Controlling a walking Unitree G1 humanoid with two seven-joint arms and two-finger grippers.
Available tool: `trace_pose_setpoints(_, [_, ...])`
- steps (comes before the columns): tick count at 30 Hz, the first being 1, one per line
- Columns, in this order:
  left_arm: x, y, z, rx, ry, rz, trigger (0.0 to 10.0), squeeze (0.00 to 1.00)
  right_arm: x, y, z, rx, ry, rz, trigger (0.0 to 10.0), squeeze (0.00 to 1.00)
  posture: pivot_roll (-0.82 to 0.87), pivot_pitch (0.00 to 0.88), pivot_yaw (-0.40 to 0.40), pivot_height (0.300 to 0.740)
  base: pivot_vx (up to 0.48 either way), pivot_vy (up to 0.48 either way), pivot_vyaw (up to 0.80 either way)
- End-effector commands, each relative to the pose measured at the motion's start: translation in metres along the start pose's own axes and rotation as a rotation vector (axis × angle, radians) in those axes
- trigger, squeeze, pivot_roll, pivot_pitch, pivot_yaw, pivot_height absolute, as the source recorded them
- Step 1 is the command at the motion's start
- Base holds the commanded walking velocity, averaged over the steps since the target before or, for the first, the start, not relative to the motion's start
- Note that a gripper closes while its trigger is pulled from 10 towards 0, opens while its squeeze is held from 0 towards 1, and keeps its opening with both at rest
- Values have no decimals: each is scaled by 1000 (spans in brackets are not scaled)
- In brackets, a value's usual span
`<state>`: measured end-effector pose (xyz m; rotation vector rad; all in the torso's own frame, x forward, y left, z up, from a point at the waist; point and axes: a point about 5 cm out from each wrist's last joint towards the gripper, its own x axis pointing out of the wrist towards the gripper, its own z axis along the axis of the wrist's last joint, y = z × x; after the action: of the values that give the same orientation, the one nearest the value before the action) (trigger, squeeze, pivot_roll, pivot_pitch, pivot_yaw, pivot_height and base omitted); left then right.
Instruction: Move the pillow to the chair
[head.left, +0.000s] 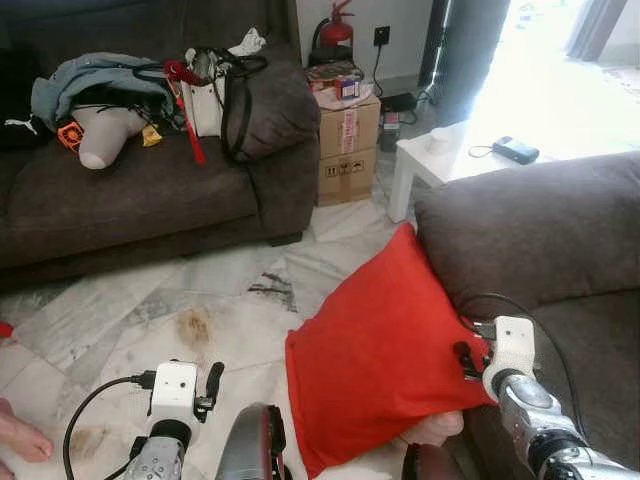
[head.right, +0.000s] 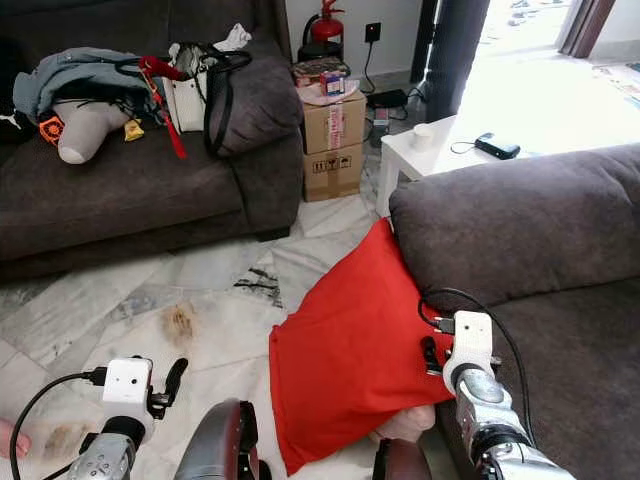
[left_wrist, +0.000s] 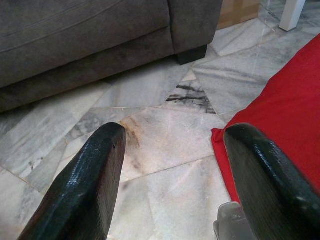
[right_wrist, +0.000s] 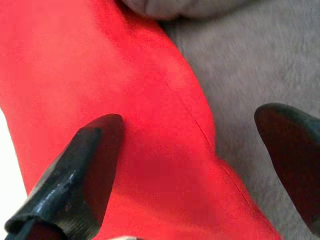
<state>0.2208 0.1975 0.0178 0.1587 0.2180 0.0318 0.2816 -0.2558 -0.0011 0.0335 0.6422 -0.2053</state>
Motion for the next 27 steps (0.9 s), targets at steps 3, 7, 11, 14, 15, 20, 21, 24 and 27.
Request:
trace_pose_setpoints(3, [-2, 2, -3, -1, 13, -10, 10000, 0, -2, -5, -12, -7, 63, 26, 10000, 0, 42, 90, 70, 606, 0, 0, 0])
trace_pose_setpoints(7, [-2, 2, -4, -6, 17, -17, 10000, 0, -3, -7, -14, 14, 86, 43, 10000, 0, 42, 91, 70, 606, 0, 0, 0])
trace_pose_setpoints(11, [-2, 1, -4, -8, 18, -23, 10000, 0, -3, -1, -16, 67, 102, 105, 10000, 0, 43, 91, 70, 606, 0, 0, 0])
trace_pose_setpoints(14, [-2, 0, -4, -10, 19, -26, 10000, 0, -3, 3, -17, 98, 103, 142, 10000, 0, 44, 90, 71, 606, 0, 0, 0])
trace_pose_setpoints(15, [-2, 0, -4, -11, 19, -27, 10000, 0, -3, 7, -17, 105, 97, 167, 10000, 0, 46, 90, 70, 606, 0, 0, 0])
trace_pose_setpoints(20, [-2, -1, -5, -19, 22, -36, 10000, 0, -4, 14, -20, 144, 116, 233, 10000, 0, 47, 89, 71, 606, 0, 0, 0])
trace_pose_setpoints(21, [-2, -1, -5, -20, 22, -36, 10000, 0, -4, 15, -19, 158, 113, 245, 10000, 0, 47, 89, 71, 606, 0, 0, 0])
trace_pose_setpoints(24, [-2, -1, -5, -22, 22, -36, 10000, 0, -3, 17, -16, 204, 94, 277, 10000, 0, 48, 88, 70, 606, 0, 0, 0])
trace_pose_setpoints(27, [-2, -1, -5, -27, 24, -37, 10000, 0, -4, 17, -15, 183, 94, 295, 10000, 0, 47, 88, 70, 606, 0, 0, 0])
